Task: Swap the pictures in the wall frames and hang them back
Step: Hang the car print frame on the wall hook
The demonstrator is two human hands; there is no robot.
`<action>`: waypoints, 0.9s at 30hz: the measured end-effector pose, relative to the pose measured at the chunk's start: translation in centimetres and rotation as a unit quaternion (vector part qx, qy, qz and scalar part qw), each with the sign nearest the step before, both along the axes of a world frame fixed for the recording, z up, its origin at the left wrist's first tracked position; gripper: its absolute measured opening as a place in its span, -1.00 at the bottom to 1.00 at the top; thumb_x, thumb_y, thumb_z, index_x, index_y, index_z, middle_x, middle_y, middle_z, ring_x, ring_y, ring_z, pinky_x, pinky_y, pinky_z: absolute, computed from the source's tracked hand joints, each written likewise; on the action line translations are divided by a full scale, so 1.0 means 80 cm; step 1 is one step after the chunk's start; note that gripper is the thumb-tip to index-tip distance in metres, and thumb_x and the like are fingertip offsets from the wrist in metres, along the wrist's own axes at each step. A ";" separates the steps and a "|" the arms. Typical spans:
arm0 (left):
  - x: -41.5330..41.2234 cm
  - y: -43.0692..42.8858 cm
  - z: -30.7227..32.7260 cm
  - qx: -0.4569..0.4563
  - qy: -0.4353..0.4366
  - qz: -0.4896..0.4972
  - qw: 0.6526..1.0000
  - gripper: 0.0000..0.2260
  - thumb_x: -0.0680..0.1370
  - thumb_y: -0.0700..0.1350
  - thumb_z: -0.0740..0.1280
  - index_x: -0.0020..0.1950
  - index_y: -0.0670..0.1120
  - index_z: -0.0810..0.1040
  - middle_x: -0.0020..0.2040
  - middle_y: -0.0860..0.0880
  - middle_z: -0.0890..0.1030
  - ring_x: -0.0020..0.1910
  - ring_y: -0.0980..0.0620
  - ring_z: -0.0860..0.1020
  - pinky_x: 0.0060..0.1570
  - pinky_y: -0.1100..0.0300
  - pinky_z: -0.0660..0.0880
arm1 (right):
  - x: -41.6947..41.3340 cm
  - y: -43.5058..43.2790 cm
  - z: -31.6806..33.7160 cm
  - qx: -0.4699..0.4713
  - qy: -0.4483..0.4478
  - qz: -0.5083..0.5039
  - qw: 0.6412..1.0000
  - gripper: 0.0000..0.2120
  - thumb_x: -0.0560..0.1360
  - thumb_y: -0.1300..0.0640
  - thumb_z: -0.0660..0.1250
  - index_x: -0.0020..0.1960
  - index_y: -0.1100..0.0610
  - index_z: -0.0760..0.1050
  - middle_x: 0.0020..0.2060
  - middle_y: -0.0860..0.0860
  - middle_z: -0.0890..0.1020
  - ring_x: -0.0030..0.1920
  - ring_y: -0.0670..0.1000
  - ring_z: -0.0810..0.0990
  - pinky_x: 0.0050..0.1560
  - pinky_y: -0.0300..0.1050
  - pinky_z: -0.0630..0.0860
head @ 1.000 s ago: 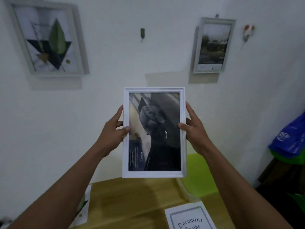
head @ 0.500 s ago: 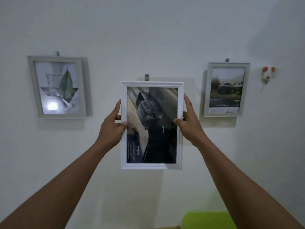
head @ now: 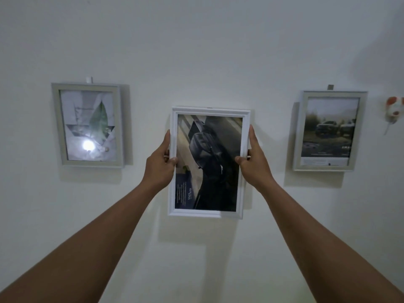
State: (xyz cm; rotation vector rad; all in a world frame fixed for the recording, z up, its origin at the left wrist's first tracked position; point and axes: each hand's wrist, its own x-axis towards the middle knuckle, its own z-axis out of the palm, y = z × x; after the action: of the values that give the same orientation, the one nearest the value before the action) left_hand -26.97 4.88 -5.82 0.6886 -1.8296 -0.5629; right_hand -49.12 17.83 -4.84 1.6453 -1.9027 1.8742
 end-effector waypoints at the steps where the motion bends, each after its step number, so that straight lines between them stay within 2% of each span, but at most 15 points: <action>1: -0.002 -0.003 -0.003 0.000 0.002 0.001 1.000 -0.31 0.59 -0.22 0.28 0.55 0.25 0.03 0.05 -0.02 0.58 -0.07 0.02 0.59 -0.06 0.24 0.56 | -0.001 -0.001 -0.002 -0.001 0.004 -0.005 1.000 -0.11 0.58 0.31 0.29 0.54 -0.35 -0.16 0.31 -0.15 0.34 0.10 -0.01 0.54 0.07 -0.09 0.56; 3: -0.006 -0.006 -0.009 -0.002 0.003 0.002 1.000 -0.32 0.60 -0.21 0.27 0.56 0.23 0.01 0.09 0.02 0.56 -0.05 0.02 0.58 -0.06 0.27 0.53 | -0.002 -0.003 -0.005 -0.001 0.018 -0.018 1.000 -0.10 0.59 0.30 0.28 0.52 -0.38 -0.19 0.47 -0.06 0.30 0.24 0.08 0.52 0.17 0.01 0.56; 5: -0.009 -0.006 -0.013 -0.014 -0.003 0.009 1.000 -0.32 0.61 -0.21 0.26 0.57 0.20 -0.01 0.10 0.05 0.52 -0.08 0.11 0.55 -0.12 0.38 0.45 | -0.002 -0.004 -0.009 0.002 0.031 -0.029 0.999 -0.11 0.60 0.29 0.26 0.51 -0.40 -0.21 0.53 -0.04 0.23 0.33 0.11 0.47 0.26 0.09 0.52; 7: -0.011 -0.004 -0.015 -0.025 -0.005 0.018 1.000 -0.33 0.61 -0.22 0.26 0.58 0.17 -0.01 0.07 0.07 0.51 -0.13 0.21 0.52 -0.19 0.44 0.41 | -0.003 -0.005 -0.011 0.001 0.039 -0.037 0.999 -0.12 0.60 0.28 0.25 0.52 -0.39 -0.22 0.55 -0.05 0.20 0.38 0.13 0.43 0.31 0.09 0.48; 9: -0.011 -0.004 -0.018 -0.027 -0.002 0.022 0.999 -0.33 0.61 -0.22 0.26 0.58 0.17 -0.01 0.05 0.06 0.51 -0.15 0.23 0.51 -0.20 0.43 0.41 | -0.004 -0.007 -0.013 0.005 0.047 -0.052 0.998 -0.14 0.61 0.27 0.24 0.53 -0.35 -0.23 0.54 -0.03 0.23 0.35 0.13 0.46 0.26 0.02 0.48; 12: -0.009 -0.004 -0.023 -0.022 0.004 0.022 1.000 -0.34 0.61 -0.22 0.26 0.58 0.15 0.01 0.05 0.04 0.53 -0.14 0.20 0.53 -0.20 0.45 0.42 | -0.004 -0.010 -0.019 0.014 0.051 -0.073 0.996 -0.13 0.60 0.27 0.25 0.54 -0.32 -0.23 0.34 0.05 0.42 0.07 0.05 0.55 0.04 -0.11 0.53; 14: -0.009 -0.004 -0.026 -0.024 0.006 0.025 0.999 -0.35 0.61 -0.22 0.26 0.58 0.15 0.01 0.04 0.02 0.54 -0.13 0.14 0.55 -0.18 0.43 0.45 | -0.004 -0.013 -0.023 0.014 0.048 -0.078 0.996 -0.11 0.59 0.27 0.27 0.53 -0.35 -0.23 0.16 0.03 0.45 -0.07 -0.01 0.55 -0.06 -0.15 0.54; 18: -0.010 -0.004 -0.026 -0.042 -0.008 0.045 0.998 -0.34 0.61 -0.22 0.25 0.58 0.14 0.00 -0.01 -0.06 0.54 -0.10 -0.02 0.56 -0.08 0.20 0.55 | -0.004 -0.017 -0.023 0.016 0.049 -0.102 0.993 -0.09 0.58 0.25 0.31 0.53 -0.36 -0.22 -0.03 0.09 0.47 -0.20 0.02 0.54 -0.14 -0.10 0.60; 20: -0.011 -0.006 -0.026 -0.057 -0.014 0.070 0.996 -0.34 0.60 -0.21 0.28 0.58 0.13 0.02 -0.05 -0.09 0.50 -0.12 0.00 0.52 -0.06 0.20 0.49 | -0.003 -0.016 -0.022 0.014 0.061 -0.120 0.991 -0.10 0.57 0.25 0.32 0.55 -0.30 -0.21 -0.07 0.09 0.44 -0.20 0.00 0.51 -0.11 -0.09 0.57; 23: -0.013 -0.006 -0.025 -0.061 -0.008 0.093 0.994 -0.34 0.59 -0.21 0.30 0.58 0.13 0.05 -0.04 -0.09 0.41 -0.16 0.13 0.41 -0.02 0.31 0.39 | 0.000 -0.016 -0.024 0.005 0.079 -0.143 0.986 -0.13 0.58 0.25 0.32 0.58 -0.21 -0.19 -0.06 0.06 0.42 -0.15 -0.06 0.46 -0.08 -0.14 0.45; 27: -0.016 -0.004 -0.026 -0.056 0.002 0.104 0.993 -0.35 0.59 -0.21 0.29 0.57 0.13 0.07 -0.06 -0.06 0.38 -0.19 0.14 0.41 -0.06 0.37 0.39 | 0.001 -0.017 -0.028 0.002 0.121 -0.188 0.975 -0.16 0.58 0.20 0.33 0.59 -0.15 -0.15 -0.01 0.03 0.38 0.04 0.05 0.38 0.02 -0.10 0.41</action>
State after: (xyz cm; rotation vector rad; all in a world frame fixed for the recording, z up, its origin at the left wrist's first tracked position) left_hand -28.24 4.55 -7.93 0.7881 -1.7452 -0.3217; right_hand -49.02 16.49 -7.06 1.3221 -1.9449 1.4559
